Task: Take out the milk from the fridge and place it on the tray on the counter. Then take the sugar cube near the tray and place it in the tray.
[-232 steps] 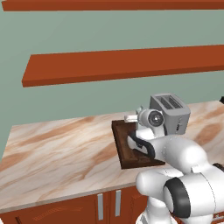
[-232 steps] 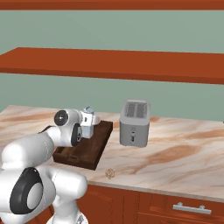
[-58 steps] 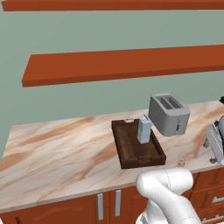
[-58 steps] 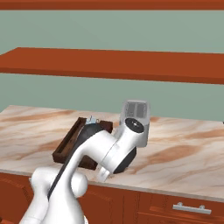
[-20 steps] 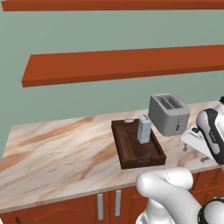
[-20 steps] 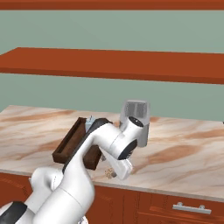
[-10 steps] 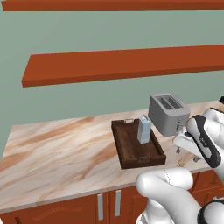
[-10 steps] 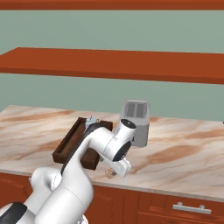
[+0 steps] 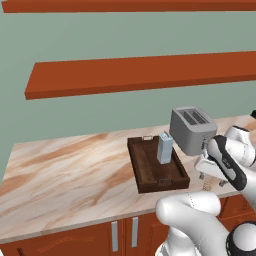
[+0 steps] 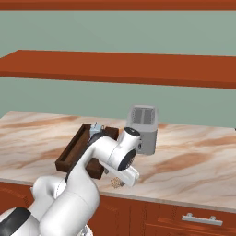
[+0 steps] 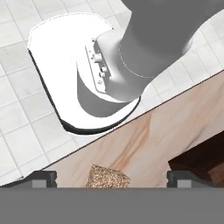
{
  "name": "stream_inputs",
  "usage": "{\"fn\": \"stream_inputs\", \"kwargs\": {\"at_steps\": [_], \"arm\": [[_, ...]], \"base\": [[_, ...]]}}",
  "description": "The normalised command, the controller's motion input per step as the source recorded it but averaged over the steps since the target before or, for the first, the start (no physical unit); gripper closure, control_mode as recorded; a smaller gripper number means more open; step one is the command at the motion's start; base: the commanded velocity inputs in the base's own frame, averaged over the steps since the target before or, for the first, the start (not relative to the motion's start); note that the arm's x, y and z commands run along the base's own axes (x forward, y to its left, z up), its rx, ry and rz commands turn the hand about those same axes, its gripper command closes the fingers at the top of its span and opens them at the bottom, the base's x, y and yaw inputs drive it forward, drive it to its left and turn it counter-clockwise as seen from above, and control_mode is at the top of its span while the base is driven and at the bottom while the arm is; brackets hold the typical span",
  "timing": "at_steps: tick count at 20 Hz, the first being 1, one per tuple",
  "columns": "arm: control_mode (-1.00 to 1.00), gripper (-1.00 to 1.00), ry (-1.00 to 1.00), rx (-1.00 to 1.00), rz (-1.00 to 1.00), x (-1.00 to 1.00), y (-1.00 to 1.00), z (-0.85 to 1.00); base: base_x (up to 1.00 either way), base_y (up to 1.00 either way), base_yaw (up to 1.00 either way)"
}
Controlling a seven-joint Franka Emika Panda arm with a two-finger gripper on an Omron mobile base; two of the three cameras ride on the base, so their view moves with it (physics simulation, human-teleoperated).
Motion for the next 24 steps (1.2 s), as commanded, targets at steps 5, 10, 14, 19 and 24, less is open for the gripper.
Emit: {"fn": "stream_inputs", "kwargs": {"at_steps": [5,10,14,19,24], "arm": [[-1.0,-1.0,0.0,-0.01,0.0,0.03,0.0,-0.08],[-1.0,-1.0,0.0,-0.01,0.0,0.03,0.0,-0.22],[-1.0,-1.0,0.0,-0.03,0.0,0.13,0.0,-0.24],[-1.0,-1.0,0.0,-0.07,0.0,0.19,0.0,-0.11],[-1.0,-1.0,0.0,-0.05,0.0,0.09,0.0,-0.06]], "base": [[0.0,0.0,0.0],[0.0,0.0,0.0],[0.0,0.0,0.0],[0.0,0.0,0.0],[0.0,0.0,0.0]]}}
